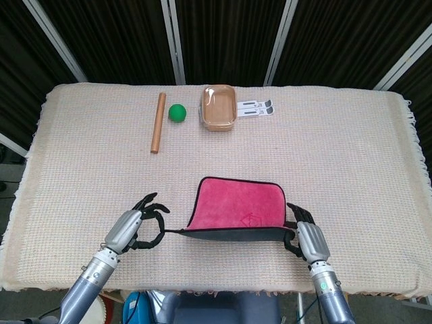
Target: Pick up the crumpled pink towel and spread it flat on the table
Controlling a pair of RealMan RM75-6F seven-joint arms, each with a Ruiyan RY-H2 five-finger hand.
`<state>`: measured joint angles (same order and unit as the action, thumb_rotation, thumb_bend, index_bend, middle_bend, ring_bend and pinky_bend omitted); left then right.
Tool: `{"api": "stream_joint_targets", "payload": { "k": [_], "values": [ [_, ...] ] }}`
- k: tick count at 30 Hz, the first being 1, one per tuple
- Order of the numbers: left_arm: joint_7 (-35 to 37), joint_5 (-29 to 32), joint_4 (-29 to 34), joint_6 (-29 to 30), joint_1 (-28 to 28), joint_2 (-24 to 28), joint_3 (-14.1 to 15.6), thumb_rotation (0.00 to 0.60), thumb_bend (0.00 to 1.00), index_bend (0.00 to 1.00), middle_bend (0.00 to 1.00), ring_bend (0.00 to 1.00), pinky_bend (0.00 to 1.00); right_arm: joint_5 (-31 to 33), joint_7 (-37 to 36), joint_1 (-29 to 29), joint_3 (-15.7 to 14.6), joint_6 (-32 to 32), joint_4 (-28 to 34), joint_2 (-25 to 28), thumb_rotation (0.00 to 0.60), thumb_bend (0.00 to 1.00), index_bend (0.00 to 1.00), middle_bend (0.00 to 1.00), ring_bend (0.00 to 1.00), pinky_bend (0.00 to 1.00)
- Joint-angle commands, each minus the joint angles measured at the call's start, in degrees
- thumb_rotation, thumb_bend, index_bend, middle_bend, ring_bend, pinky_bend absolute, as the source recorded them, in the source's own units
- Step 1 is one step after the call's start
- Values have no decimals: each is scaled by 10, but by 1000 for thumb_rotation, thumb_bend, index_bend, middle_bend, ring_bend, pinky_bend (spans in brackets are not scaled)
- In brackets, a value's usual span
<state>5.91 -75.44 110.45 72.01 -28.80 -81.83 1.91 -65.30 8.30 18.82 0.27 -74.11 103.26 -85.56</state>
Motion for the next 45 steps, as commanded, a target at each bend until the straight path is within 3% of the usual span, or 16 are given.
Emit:
{"api": "stream_joint_targets", "payload": {
  "k": [1, 20, 38, 45],
  "values": [
    [1, -7, 2, -2, 6, 0, 5, 600, 537, 610, 288, 22, 96, -3, 3, -3, -2, 1, -3, -5, 600, 612, 671, 97, 0, 0],
    [-31, 4, -13, -40, 15, -42, 2, 600, 537, 610, 288, 22, 96, -10, 1, -22, -9, 18, -18, -22, 600, 611, 671, 96, 0, 0],
    [-13, 13, -51, -79, 12, -69, -13, 600, 531, 603, 288, 22, 96, -25, 2, -39, -17, 23, -24, -29, 600, 612, 671, 96, 0, 0],
    [-25, 7, -29, -69, 28, -62, 1, 600, 496, 587, 278, 22, 95, -21, -2, -43, -16, 34, -28, -26, 600, 612, 659, 96, 0, 0]
  ]
}}
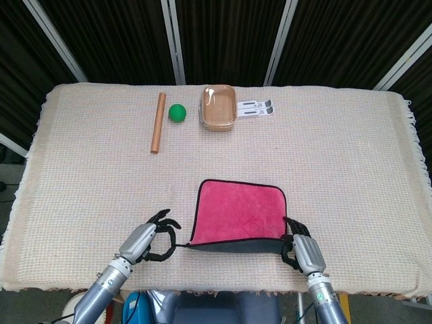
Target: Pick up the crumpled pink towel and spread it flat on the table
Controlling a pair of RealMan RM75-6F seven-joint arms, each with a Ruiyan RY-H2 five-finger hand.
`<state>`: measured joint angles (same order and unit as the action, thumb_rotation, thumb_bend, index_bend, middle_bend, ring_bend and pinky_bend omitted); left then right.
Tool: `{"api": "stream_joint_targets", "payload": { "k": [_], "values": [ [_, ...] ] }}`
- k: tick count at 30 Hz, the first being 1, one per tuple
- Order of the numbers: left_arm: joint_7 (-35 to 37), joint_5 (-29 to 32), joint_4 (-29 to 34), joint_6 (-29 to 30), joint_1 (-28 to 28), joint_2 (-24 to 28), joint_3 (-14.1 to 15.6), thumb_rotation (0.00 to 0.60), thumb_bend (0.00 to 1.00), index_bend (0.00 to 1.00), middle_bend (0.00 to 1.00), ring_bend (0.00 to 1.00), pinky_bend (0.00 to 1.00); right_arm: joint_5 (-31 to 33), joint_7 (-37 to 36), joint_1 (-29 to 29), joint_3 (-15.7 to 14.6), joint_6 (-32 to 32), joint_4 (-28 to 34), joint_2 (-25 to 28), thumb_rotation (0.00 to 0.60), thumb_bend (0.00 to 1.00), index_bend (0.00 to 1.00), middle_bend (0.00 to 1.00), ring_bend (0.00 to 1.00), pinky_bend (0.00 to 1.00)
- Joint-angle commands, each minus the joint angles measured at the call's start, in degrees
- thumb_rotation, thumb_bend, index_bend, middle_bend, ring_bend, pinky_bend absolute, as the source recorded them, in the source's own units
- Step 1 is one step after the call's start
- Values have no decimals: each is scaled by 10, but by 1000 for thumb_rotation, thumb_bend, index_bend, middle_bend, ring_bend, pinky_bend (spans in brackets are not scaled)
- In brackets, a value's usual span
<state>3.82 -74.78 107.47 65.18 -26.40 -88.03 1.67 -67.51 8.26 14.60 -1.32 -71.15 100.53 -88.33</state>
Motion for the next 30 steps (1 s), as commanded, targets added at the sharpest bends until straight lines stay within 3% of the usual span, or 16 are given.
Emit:
{"api": "stream_joint_targets", "payload": {
  "k": [1, 8, 13, 19, 30],
  "values": [
    [-4, 1, 0, -2, 4, 0, 3, 600, 487, 582, 276, 22, 95, 1, -2, -1, 0, 6, -1, 2, 600, 612, 651, 96, 0, 0],
    [-3, 4, 0, -12, 5, 1, 2, 600, 433, 562, 266, 22, 95, 4, -2, -1, -2, 20, -3, 9, 600, 612, 543, 91, 0, 0],
    [2, 2, -1, -22, 5, 6, 4, 600, 345, 527, 241, 20, 92, 1, -1, -1, -6, 30, -3, 14, 600, 562, 286, 6, 0, 0],
    [5, -5, -1, -26, 5, 13, 1, 600, 261, 477, 210, 12, 63, -2, -1, 0, -9, 42, 0, 22, 600, 444, 24, 0, 0, 0],
    [19, -24, 11, -16, 10, 38, -5, 600, 220, 363, 161, 0, 37, -21, -13, -7, -9, 34, 10, 42, 600, 377, 0, 0, 0, 0]
  ]
}}
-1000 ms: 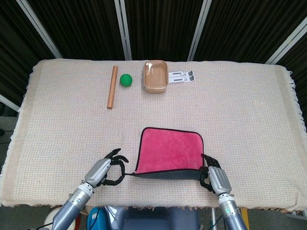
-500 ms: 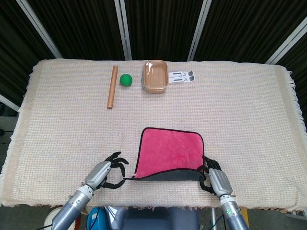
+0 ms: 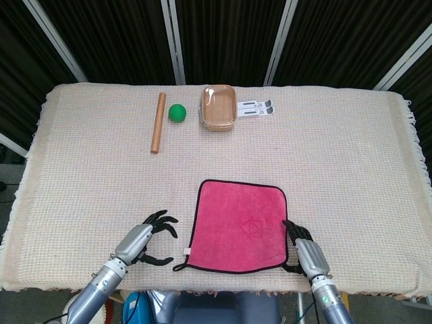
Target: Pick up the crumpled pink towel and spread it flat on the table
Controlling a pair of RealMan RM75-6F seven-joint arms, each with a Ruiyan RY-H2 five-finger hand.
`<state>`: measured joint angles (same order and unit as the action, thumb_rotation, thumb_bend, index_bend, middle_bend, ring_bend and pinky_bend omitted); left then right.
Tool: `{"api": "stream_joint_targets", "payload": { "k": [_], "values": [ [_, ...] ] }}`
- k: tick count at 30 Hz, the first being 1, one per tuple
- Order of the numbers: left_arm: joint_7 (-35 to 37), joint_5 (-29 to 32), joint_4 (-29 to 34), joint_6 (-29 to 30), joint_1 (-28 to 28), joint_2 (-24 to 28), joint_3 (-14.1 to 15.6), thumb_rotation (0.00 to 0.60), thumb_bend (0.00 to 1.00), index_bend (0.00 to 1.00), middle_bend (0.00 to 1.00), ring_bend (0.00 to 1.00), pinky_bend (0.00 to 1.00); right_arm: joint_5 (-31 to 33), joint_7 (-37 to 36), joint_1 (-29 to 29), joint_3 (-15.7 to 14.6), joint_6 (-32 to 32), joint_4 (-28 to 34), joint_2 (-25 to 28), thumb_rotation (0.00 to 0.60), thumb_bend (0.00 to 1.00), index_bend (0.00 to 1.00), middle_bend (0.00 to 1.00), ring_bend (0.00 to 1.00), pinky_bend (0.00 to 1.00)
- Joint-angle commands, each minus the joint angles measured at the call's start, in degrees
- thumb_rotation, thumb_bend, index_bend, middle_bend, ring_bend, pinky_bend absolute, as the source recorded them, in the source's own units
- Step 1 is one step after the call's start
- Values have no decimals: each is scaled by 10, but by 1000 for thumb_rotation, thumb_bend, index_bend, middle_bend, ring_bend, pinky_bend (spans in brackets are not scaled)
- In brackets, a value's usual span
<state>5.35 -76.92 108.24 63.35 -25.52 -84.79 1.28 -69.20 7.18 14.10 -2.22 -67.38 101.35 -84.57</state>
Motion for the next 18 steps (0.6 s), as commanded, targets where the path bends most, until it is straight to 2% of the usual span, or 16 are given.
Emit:
{"api": "stream_joint_targets", "payload": {
  "k": [1, 14, 18],
  "values": [
    [5, -4, 6, 3, 2, 10, -2, 600, 219, 354, 157, 0, 32, -7, -2, -4, 0, -7, 3, 9, 600, 372, 0, 0, 0, 0],
    [18, -35, 16, 39, 16, 67, -13, 600, 219, 316, 150, 0, 29, -12, -13, -25, 20, -52, -3, 68, 600, 363, 0, 0, 0, 0],
    [18, -40, 15, 45, 24, 75, -7, 600, 219, 316, 149, 0, 29, -7, -20, -29, 16, -45, -1, 86, 600, 313, 0, 0, 0, 0]
  ]
}}
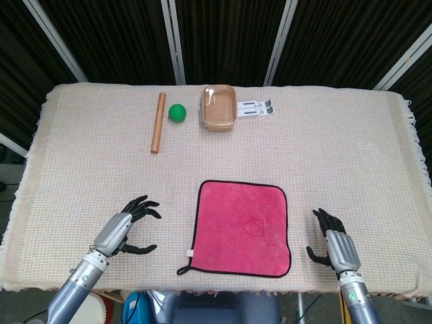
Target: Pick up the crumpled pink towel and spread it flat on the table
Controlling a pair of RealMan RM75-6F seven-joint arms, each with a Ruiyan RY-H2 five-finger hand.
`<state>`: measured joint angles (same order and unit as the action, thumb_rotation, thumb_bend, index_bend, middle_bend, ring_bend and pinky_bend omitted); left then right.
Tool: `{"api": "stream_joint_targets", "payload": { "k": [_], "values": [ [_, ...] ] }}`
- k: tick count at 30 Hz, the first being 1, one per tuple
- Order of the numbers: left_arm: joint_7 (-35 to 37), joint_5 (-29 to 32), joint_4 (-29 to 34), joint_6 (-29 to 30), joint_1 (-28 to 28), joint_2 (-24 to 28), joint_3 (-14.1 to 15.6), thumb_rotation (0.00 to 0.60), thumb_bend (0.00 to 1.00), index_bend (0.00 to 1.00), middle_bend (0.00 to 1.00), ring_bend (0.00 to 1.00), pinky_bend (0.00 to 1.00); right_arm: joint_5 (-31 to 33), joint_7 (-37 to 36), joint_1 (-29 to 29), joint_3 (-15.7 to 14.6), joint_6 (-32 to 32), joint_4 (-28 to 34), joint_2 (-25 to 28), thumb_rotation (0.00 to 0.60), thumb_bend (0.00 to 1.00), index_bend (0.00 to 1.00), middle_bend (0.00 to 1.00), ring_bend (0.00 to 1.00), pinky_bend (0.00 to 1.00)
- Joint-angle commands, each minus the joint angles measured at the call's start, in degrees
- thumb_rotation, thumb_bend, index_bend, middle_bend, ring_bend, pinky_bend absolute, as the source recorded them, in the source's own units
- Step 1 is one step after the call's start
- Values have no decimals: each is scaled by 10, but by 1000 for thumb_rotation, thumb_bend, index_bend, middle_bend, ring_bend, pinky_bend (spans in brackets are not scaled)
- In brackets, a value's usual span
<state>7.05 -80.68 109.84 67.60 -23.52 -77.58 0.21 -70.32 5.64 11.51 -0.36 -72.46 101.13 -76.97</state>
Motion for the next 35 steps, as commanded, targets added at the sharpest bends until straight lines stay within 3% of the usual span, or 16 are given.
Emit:
{"api": "stream_joint_targets", "payload": {
  "k": [1, 10, 17, 22, 27, 35],
  "values": [
    [1, -3, -1, 3, 5, 4, 5, 600, 219, 316, 149, 0, 29, 6, -4, -3, -5, 10, 2, 14, 600, 306, 0, 0, 0, 0],
    [-12, -29, 0, 34, 23, 23, 11, 600, 219, 310, 149, 0, 29, -38, 2, -12, -10, -16, -10, 16, 600, 299, 0, 0, 0, 0],
    [-135, -86, -48, 138, 77, 48, 31, 600, 219, 261, 130, 0, 28, -103, 29, -15, -3, -66, -47, 36, 600, 299, 0, 0, 0, 0],
    [-200, -66, -72, 179, 111, 72, 32, 600, 184, 204, 91, 0, 0, -123, 38, -16, 18, -102, -77, 51, 600, 299, 0, 0, 0, 0],
    [-220, -37, -86, 217, 142, 101, 25, 600, 138, 168, 70, 0, 0, -128, 29, -24, 28, -124, -109, 59, 600, 299, 0, 0, 0, 0],
    [-190, -10, -121, 245, 174, 127, 18, 600, 105, 146, 63, 0, 0, -121, 3, -33, 30, -125, -125, 66, 600, 299, 0, 0, 0, 0]
  ]
}}
